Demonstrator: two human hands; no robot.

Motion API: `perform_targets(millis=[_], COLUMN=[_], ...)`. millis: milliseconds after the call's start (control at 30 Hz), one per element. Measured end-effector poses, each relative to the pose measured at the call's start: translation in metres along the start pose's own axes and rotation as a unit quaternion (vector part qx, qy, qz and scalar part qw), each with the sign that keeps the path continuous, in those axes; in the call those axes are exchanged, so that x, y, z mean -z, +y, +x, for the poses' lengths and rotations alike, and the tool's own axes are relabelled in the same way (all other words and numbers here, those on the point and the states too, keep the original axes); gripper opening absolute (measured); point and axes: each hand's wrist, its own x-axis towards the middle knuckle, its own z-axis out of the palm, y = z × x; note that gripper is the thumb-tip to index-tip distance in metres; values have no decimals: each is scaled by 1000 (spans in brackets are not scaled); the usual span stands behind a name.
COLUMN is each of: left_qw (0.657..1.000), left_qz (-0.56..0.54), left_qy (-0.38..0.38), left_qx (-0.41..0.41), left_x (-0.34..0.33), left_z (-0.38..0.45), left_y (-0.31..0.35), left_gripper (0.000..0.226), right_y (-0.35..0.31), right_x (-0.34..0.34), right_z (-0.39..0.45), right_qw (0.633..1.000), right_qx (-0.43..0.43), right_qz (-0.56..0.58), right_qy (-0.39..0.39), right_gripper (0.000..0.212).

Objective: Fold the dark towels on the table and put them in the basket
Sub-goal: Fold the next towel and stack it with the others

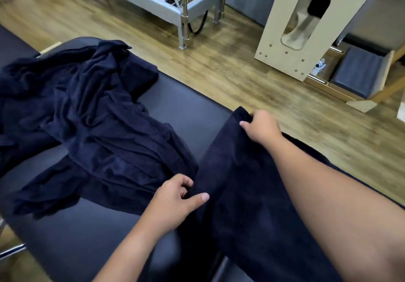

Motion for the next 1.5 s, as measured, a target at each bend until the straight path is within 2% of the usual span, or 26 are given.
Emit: perform_targets(millis=[67,133,167,200,233,267,300,333,400,467,533,567,667,733,800,867,967,1000,1067,1100,1200,1267,1300,1400,1433,1500], left_qw=[999,985,979,980,983,963,934,922,927,944,945,935,883,867,858,843,835,821,787,784,807,797,788,779,776,773], left_qz=[1,-95,-104,-54,87,247,353,385,371,323,319,347,463,466,448,455,486,514,566,568,517,532,548,571,575,578], left_qy=[-41,-135,-173,-187,-161,-109,-48,-7,44,39,-4,2,81,126,61,-30,-150,-171,-176,-173,-202,-227,-229,-226,-228,-234], left_qx=[-32,-50,-42,-32,-19,3,20,38,38,51,78,76,6,-122,-245,-285,-207,-179,-170,-182,-200,-175,-161,-129,-124,-113], left_x=[5,15,21,25,29,34,36,35,30,29,32,32,15,-8,-37,-66,-103,-113,-134,-143,-174,-192,-198,-208,-210,-212], left_z=[-5,-14,-18,-20,-21,-20,-23,-25,-26,-23,-25,-27,-31,-32,-32,-32,-29,-27,-22,-19,-12,-10,-9,-6,-5,-4], left_y=[0,-2,-4,-7,-13,-18,-21,-22,-24,-32,-32,-30,-20,-7,11,25,42,48,66,72,89,96,99,105,107,109], left_gripper=[29,36,38,38,36,34,31,31,30,27,24,22,35,36,40,61,91,98,100,98,99,108,113,123,125,127], right_y=[-11,-21,-24,-27,-30,-32,-32,-33,-32,-32,-33,-31,-22,-10,12,40,95,111,144,158,200,226,238,266,271,278], right_x=[-1,3,6,10,10,7,3,-2,-12,-19,-29,-35,-47,-50,-53,-53,-45,-39,-23,-14,12,31,41,70,75,81], right_z=[6,9,11,11,9,7,2,-6,-23,-41,-58,-65,-95,-121,-148,-172,-200,-204,-207,-206,-198,-190,-186,-172,-170,-167], right_qw=[999,997,994,991,989,991,995,997,991,979,975,972,979,983,985,988,996,997,998,998,984,975,975,976,976,980], right_qx=[-31,-51,-56,-60,-57,-41,-11,31,125,190,216,212,159,153,152,137,81,64,29,18,-8,-66,-111,-211,-211,-187], right_qz=[12,44,64,85,102,105,88,63,47,73,-21,-80,-97,-75,-66,-60,-43,-42,-14,11,39,31,20,-42,-51,-71], right_qy=[7,45,67,87,90,75,46,23,13,-3,-45,-66,-89,-70,-46,-32,1,16,47,66,173,209,190,27,-5,-13], right_gripper=[22,14,13,12,11,8,4,9,27,35,39,45,66,71,68,60,53,52,49,46,30,29,32,28,19,4])
